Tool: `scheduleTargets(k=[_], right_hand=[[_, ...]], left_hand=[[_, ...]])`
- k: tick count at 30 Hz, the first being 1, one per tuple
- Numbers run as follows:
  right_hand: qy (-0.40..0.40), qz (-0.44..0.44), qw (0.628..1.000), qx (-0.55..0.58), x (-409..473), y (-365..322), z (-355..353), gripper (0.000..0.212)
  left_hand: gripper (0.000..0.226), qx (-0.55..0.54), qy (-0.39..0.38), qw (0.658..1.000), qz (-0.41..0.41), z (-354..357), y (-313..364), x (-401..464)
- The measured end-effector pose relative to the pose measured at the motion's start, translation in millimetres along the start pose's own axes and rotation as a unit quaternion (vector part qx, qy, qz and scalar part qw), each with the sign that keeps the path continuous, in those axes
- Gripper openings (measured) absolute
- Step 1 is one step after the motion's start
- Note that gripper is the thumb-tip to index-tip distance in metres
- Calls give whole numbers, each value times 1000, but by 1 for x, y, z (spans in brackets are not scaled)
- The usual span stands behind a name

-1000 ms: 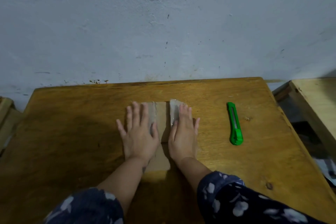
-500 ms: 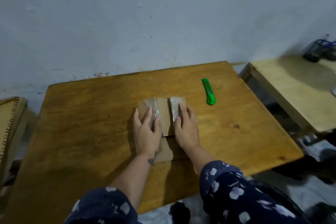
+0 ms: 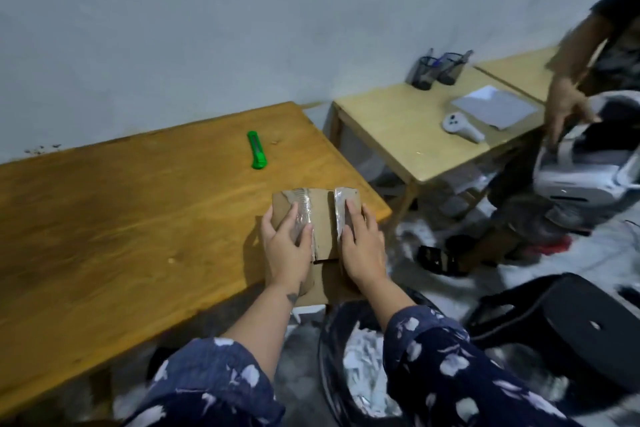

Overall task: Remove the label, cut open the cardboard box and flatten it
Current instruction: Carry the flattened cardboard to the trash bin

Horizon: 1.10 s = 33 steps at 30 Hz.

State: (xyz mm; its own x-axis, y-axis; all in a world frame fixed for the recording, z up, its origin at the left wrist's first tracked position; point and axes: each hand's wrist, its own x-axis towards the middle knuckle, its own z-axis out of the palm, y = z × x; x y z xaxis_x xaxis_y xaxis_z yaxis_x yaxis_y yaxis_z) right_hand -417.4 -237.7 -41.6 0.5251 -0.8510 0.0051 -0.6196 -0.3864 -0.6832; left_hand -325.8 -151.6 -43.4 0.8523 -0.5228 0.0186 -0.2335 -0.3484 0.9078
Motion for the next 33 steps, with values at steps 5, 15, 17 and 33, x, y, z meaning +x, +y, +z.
scheduleTargets(k=[5,15,17,33], right_hand=[[-17,41,999,-2,-29,91,-61,49],[-78,304,948,45,-94,267,-47,34],[-107,349,930,54,-107,307,-17,32],[-305,383,862,-134,-73,548,228,39]], left_hand=[[44,14,-13,999,-29,95,15,-79],[45,175,-231,950,-116,217,-79,-162],[45,215,-280,926,-131,237,-120,-173],[49,456,-469,742,-146,404,-405,-166]])
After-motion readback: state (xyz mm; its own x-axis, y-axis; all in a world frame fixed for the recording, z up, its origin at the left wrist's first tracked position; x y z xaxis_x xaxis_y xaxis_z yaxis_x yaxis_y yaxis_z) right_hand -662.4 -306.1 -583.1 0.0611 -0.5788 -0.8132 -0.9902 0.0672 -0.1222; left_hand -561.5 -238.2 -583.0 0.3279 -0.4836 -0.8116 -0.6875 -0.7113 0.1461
